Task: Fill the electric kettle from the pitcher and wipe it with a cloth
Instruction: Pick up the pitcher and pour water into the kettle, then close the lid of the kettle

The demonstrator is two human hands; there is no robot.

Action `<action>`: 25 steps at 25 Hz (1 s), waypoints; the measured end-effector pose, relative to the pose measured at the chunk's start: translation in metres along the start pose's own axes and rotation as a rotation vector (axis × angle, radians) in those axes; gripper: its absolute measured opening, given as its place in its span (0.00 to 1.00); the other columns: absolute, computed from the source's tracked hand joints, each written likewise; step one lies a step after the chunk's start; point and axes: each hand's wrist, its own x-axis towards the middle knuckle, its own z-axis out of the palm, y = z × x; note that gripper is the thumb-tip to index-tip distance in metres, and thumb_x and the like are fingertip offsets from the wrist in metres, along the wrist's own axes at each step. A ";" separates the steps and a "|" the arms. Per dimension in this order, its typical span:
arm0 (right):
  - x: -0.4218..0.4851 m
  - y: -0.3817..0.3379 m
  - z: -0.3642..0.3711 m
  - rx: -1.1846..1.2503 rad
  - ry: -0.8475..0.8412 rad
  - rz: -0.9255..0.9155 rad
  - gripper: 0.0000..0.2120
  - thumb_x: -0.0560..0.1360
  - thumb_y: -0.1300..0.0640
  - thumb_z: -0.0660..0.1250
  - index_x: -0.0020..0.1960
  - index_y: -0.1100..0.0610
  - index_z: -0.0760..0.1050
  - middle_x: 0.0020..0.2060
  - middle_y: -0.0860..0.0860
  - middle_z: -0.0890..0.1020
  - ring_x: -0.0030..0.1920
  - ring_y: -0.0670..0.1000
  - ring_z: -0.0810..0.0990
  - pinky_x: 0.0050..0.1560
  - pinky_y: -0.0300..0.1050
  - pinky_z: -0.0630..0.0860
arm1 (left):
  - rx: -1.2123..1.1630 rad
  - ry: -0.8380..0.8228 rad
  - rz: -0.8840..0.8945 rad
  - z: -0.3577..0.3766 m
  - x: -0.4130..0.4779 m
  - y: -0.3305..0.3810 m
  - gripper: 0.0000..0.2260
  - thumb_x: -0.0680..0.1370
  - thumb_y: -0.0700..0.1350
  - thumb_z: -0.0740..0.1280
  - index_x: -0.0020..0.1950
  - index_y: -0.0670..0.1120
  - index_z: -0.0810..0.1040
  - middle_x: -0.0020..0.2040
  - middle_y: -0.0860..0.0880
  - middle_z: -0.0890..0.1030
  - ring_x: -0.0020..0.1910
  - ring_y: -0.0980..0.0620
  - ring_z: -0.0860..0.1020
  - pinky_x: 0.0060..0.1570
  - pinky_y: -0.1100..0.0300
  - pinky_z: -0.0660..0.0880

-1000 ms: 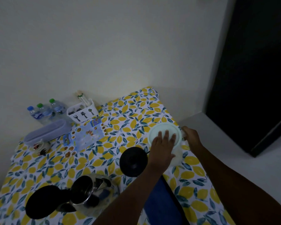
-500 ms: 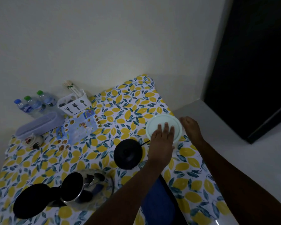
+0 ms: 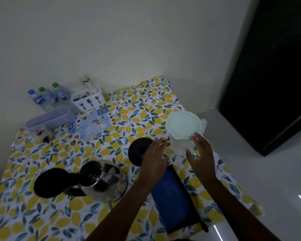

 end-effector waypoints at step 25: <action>-0.111 -0.190 0.166 0.023 -0.648 0.054 0.51 0.66 0.52 0.79 0.78 0.55 0.49 0.77 0.54 0.58 0.75 0.54 0.59 0.72 0.56 0.65 | -0.353 0.337 -0.372 -0.178 -0.214 -0.159 0.29 0.80 0.50 0.64 0.77 0.52 0.55 0.73 0.49 0.69 0.68 0.50 0.73 0.65 0.53 0.72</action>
